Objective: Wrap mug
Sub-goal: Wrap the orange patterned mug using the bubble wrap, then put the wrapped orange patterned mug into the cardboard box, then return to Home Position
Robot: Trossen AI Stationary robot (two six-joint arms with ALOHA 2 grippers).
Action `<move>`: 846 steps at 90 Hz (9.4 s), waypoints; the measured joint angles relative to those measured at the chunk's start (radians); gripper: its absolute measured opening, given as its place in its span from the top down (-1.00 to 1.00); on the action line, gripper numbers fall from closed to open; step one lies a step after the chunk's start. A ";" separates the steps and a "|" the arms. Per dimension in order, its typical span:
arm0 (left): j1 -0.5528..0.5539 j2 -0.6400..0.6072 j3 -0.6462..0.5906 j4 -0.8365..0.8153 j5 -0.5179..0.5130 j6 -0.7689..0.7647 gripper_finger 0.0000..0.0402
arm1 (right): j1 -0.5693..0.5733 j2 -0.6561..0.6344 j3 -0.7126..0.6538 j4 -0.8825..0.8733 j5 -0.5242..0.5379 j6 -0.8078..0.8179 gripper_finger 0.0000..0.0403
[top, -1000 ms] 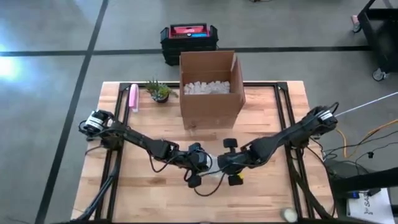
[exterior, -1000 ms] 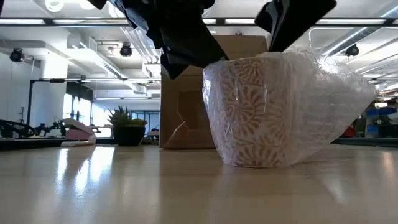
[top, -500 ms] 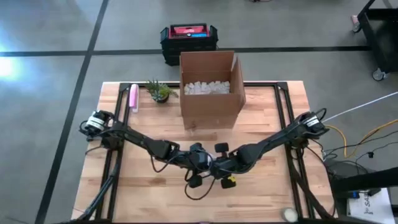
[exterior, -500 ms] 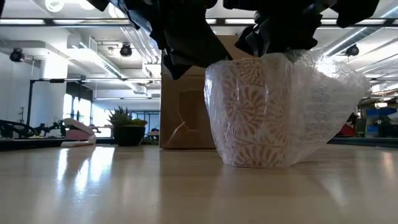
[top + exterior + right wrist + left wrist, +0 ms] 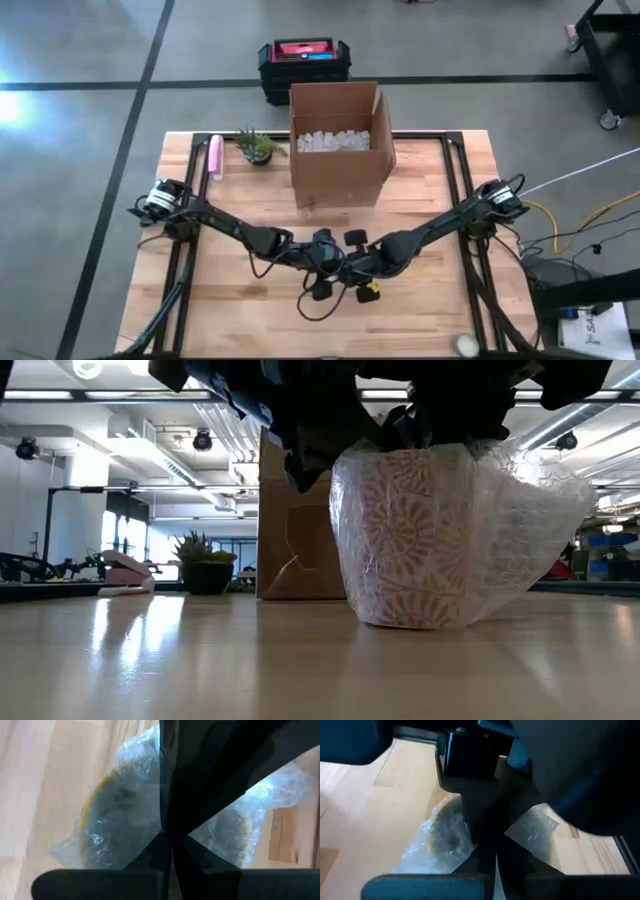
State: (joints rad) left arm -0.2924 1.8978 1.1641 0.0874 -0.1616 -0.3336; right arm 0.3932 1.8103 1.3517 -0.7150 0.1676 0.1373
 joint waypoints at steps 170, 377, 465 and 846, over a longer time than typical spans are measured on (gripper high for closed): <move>0.003 0.000 -0.004 -0.005 0.023 -0.004 1.00 | 0.060 -0.055 0.048 -0.088 0.008 -0.052 0.16; -0.119 -0.248 -0.024 -0.288 -0.299 0.063 1.00 | -0.732 -0.248 0.712 -0.281 -0.004 -0.242 0.93; -0.132 -0.200 -0.029 -0.315 -0.239 0.032 1.00 | -0.899 0.180 0.695 -0.328 -0.384 0.045 0.62; 0.205 -1.845 -1.148 -0.028 -0.144 0.126 1.00 | -0.575 -1.598 -1.341 0.737 -0.193 -0.031 1.00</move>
State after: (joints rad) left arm -0.0872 0.0533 0.0158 0.0597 -0.3057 -0.2073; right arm -0.1814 0.2123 0.0109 0.0223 -0.0250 0.1059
